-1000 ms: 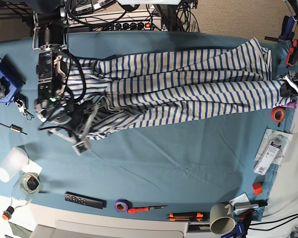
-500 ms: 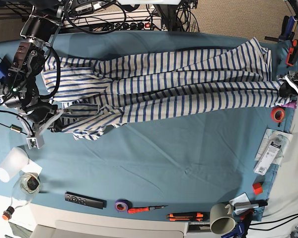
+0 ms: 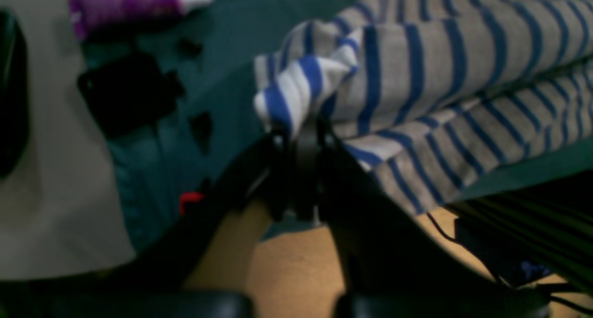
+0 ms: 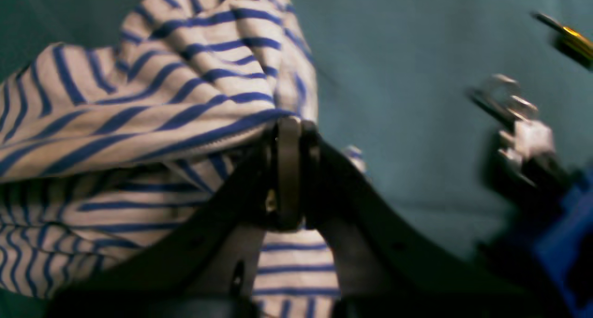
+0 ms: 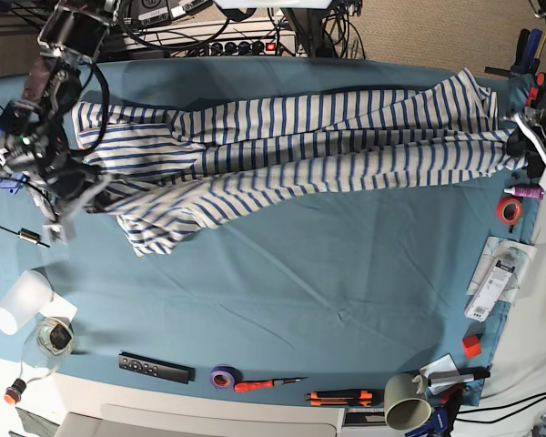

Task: Fold the T-shirt properly
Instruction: 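Drag the shirt's side edge outward with the right gripper, left holding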

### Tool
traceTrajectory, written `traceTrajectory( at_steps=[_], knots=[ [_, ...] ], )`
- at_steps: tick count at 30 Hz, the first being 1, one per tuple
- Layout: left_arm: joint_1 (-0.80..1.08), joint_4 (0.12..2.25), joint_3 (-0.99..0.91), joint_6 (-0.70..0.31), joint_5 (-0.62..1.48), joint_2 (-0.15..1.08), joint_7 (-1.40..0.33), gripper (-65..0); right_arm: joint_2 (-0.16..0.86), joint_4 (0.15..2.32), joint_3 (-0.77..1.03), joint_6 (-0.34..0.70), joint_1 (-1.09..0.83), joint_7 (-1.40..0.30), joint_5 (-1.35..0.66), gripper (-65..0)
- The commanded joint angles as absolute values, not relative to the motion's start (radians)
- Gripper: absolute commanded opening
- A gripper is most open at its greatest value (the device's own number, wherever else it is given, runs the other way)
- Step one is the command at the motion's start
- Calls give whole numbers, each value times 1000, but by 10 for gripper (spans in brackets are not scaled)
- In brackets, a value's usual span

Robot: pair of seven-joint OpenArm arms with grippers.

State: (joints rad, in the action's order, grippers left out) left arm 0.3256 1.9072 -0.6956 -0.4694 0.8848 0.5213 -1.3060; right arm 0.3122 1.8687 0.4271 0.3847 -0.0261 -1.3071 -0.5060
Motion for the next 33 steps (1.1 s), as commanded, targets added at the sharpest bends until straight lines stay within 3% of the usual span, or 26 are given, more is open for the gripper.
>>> traceTrajectory(
  at_steps=[1,10,23,28,30,33],
  knots=[
    [336,1938,-706,-477,890,539,-1287,-650,332,1897,466,376,-27,-1283,-498,-650],
    [382,1963,-706,-495,891,479,-1276,-650,332,1901,654,377,-154,-1312,-573,-650],
    [389,1963,-706,-496,819,413,-1259,-650,332,1901,656,412,-199,-1337,-572,-650],
    [413,1963,-706,-495,820,413,-1255,-380,332,1901,656,453,-248,-1337,-603,-460],
    [423,1963,-706,-494,819,413,-1257,-344,332,1901,656,454,-260,-1346,-622,-439],
    [442,1963,-706,-458,819,413,-1256,-344,333,1901,656,454,-260,-1386,-661,-439]
  ],
)
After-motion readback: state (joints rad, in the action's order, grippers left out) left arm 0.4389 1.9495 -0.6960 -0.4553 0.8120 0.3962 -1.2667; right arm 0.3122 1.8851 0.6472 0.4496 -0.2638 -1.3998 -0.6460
